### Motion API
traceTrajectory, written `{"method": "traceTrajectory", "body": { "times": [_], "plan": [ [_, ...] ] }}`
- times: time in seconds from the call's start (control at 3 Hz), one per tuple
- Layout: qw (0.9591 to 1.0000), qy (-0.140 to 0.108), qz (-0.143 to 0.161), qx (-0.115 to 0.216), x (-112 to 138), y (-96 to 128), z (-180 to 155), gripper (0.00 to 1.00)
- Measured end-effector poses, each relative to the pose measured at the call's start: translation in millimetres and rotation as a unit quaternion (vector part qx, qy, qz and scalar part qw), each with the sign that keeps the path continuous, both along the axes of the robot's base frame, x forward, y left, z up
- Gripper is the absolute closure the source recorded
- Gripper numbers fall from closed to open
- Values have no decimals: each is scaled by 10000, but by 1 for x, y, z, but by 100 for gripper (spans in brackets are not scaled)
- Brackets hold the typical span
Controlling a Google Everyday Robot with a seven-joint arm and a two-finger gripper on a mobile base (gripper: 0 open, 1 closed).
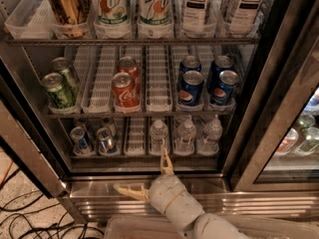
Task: Pick water bottle from bottom shelf of fridge
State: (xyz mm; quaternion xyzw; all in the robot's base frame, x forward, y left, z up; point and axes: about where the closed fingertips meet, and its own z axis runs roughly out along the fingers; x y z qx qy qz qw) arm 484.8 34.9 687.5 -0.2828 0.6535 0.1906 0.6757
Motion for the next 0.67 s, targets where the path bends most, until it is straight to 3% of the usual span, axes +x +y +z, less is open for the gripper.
{"method": "traceTrajectory", "body": {
  "times": [0.33, 0.67],
  "plan": [
    [9986, 95, -406, 332, 12, -14, -13, 0],
    [9986, 102, -402, 339, 12, -14, -13, 0]
  ]
}}
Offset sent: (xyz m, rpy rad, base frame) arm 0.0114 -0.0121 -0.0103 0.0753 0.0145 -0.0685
